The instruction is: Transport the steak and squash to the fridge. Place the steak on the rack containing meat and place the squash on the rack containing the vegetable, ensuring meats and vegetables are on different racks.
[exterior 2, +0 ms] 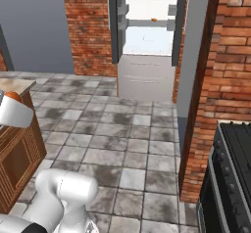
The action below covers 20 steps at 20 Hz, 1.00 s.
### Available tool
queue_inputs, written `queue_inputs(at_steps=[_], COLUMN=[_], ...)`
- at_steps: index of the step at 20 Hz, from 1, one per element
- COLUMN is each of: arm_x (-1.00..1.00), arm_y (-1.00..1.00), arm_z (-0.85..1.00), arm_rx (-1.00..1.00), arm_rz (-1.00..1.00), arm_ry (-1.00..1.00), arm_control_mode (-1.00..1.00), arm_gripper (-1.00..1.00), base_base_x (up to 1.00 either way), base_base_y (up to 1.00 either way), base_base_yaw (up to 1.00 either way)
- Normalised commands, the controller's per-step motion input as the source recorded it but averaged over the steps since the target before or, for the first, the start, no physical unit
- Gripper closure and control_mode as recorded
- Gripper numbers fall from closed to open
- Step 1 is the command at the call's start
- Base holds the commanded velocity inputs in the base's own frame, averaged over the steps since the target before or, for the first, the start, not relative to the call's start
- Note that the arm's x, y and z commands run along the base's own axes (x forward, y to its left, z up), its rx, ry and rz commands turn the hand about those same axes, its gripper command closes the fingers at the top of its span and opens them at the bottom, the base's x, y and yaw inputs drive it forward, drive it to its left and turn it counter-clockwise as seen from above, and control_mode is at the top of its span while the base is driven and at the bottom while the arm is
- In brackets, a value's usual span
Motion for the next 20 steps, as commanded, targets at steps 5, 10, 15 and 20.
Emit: queue_inputs(at_steps=[5, 10, 15, 20], arm_x=[0.00, 0.00, 0.00, 0.00], arm_y=[0.00, 0.00, 0.00, 0.00], arm_z=[0.00, 0.00, 0.00, 0.00], arm_rx=[0.00, 0.00, 0.00, 0.00], arm_rz=[0.00, 0.00, 0.00, 0.00], arm_ry=[0.00, 0.00, 0.00, 0.00], arm_control_mode=[1.00, 1.00, 1.00, 1.00], arm_gripper=[1.00, 1.00, 1.00, 1.00], base_base_x=[1.00, 1.00, 1.00, 1.00], base_base_y=[0.00, 0.00, 0.00, -0.12], base_base_yaw=[0.00, 0.00, 0.00, 0.00])
